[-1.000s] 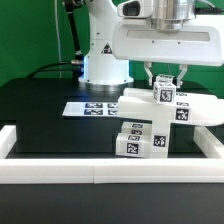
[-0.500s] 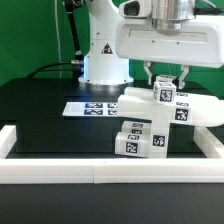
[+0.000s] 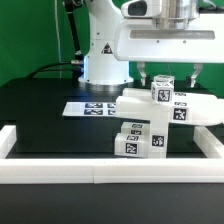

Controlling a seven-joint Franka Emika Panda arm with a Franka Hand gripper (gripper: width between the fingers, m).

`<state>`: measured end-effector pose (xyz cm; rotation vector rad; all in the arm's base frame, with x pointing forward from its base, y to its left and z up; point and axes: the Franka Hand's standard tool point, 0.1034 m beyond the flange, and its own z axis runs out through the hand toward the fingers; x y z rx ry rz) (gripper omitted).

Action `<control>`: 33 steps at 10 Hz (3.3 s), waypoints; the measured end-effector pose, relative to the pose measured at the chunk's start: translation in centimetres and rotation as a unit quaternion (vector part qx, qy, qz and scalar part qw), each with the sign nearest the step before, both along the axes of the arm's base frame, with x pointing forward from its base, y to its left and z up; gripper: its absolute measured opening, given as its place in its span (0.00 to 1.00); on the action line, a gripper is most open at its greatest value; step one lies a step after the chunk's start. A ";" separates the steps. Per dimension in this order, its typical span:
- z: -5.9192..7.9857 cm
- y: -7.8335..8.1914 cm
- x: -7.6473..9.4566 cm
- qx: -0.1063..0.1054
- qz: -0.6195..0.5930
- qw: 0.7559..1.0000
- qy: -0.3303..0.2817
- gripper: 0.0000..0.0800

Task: Assemble chair

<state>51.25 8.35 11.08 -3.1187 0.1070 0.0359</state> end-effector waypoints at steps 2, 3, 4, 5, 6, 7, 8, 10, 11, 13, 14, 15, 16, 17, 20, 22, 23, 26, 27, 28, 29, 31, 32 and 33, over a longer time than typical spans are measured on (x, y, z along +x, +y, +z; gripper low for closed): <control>0.0 -0.3 0.0 0.002 0.086 0.996 -0.002 0.81; 0.0 -0.4 0.1 0.003 0.123 0.992 -0.003 0.81; 0.0 -0.4 0.1 0.004 0.165 0.986 -0.004 0.81; 0.0 -0.5 0.1 0.004 0.201 0.980 -0.004 0.81; 0.0 -0.7 0.1 0.005 0.220 0.975 -0.005 0.81; 0.0 -0.8 0.1 0.005 0.260 0.965 -0.005 0.81; -0.1 -0.9 0.1 0.006 0.284 0.959 -0.005 0.81; -0.1 -0.9 0.1 0.005 0.282 0.959 -0.005 0.65; -0.1 -1.0 0.1 0.005 0.282 0.959 -0.005 0.48; -0.1 -1.0 0.1 0.005 0.269 0.963 -0.004 0.36; -0.1 -1.0 0.1 0.005 0.269 0.963 -0.004 0.36; -0.1 -1.0 0.1 0.005 0.249 0.969 -0.004 0.36; -0.1 -1.0 0.1 0.004 0.211 0.978 -0.003 0.36; -0.1 -0.9 0.1 0.004 0.173 0.985 -0.003 0.36; -0.1 -0.9 0.1 0.002 0.084 0.997 -0.001 0.36; -0.1 -0.8 0.1 0.002 0.012 1.000 0.001 0.36; -0.1 -0.7 0.1 0.001 -0.041 0.999 0.002 0.36; -0.1 -0.7 0.1 0.000 -0.069 0.998 0.003 0.49; -0.1 -0.6 0.1 0.000 -0.049 0.999 0.002 0.66; 0.0 -0.5 0.0 0.000 -0.044 0.999 0.002 0.77; -0.1 -0.4 -0.1 0.000 -0.013 1.000 0.001 0.77; 0.0 -0.3 -0.2 0.003 0.092 0.996 -0.002 0.81; 0.0 -0.3 -0.1 0.004 0.124 0.992 -0.003 0.81; 0.1 -0.4 -0.1 0.005 0.168 0.986 -0.004 0.81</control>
Offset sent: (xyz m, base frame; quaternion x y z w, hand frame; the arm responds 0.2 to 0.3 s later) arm 0.0000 0.0045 0.0045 0.0159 0.0085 -0.2269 0.9738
